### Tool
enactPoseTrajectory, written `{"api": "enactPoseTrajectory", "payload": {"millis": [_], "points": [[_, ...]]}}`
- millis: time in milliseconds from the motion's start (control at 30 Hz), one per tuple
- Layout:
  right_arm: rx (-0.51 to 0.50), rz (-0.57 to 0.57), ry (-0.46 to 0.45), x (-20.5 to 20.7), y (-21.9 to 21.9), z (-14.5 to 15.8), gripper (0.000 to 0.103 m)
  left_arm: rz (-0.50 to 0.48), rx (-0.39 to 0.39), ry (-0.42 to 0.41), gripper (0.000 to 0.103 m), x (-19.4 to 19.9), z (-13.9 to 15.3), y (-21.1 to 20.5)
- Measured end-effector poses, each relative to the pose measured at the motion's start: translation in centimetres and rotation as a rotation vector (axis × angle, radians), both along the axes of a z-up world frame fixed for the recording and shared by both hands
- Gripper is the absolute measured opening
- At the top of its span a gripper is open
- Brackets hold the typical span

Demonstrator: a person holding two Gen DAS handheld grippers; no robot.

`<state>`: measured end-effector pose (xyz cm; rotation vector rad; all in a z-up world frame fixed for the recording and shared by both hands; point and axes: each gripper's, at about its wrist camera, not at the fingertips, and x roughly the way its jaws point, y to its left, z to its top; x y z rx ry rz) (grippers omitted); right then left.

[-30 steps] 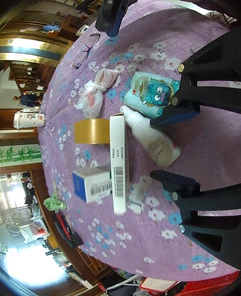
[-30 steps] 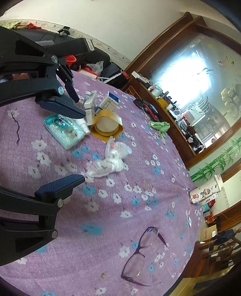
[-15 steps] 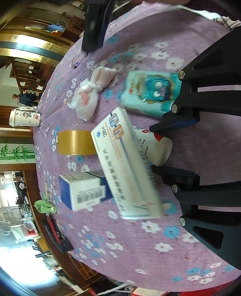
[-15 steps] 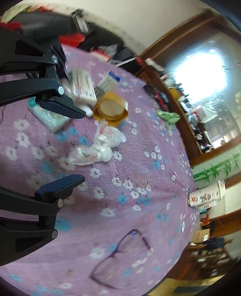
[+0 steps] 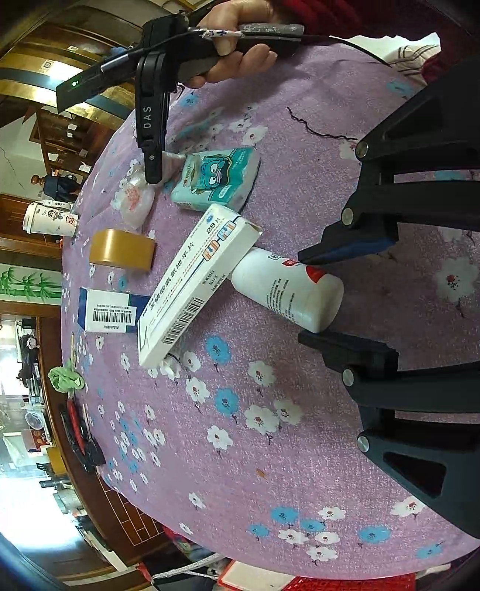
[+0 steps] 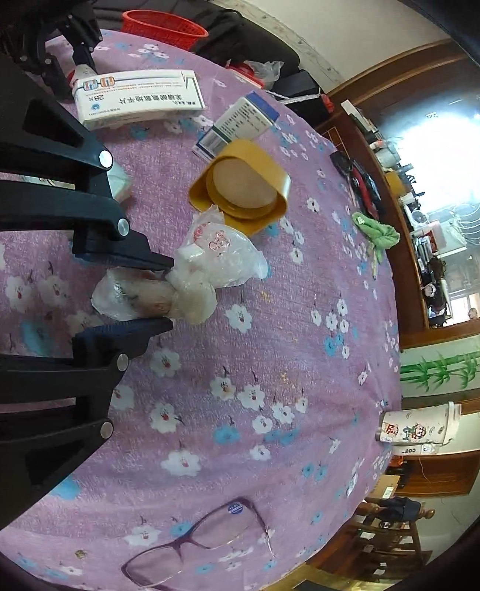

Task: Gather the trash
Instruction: 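Grasp the white spray bottle with the left tool while the right tool grasps a plastic bag, then lift both held items and carry them toward the red wastebasket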

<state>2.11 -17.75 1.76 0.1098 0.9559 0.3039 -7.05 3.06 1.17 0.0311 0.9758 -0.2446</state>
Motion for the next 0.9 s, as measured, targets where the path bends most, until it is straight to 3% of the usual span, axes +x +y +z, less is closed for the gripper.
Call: {"api": "enactPoseTrajectory", "payload": {"millis": [100,300,467,700,900], "points": [[0.01,-0.004,-0.022,-1.3,-0.1,0.8,0.027,0.003,0.008,-0.01,0.046,0.3,0.0,-0.3],[0.074,-0.003,-0.063,-5.1,-0.8,3.0,0.027,-0.005,0.017,-0.017,0.046,2.2,-0.2,-1.4],[0.126,0.006,-0.082,-7.8,-0.9,4.0,0.027,0.005,0.024,-0.027,0.029,2.1,-0.2,-1.4],[0.156,0.048,-0.101,-10.6,1.1,4.2,0.027,0.039,-0.018,-0.054,0.029,-0.5,0.5,0.2],[0.166,0.067,-0.112,-12.5,3.3,3.8,0.027,0.11,-0.029,-0.176,0.029,-3.3,2.4,1.7]]}}
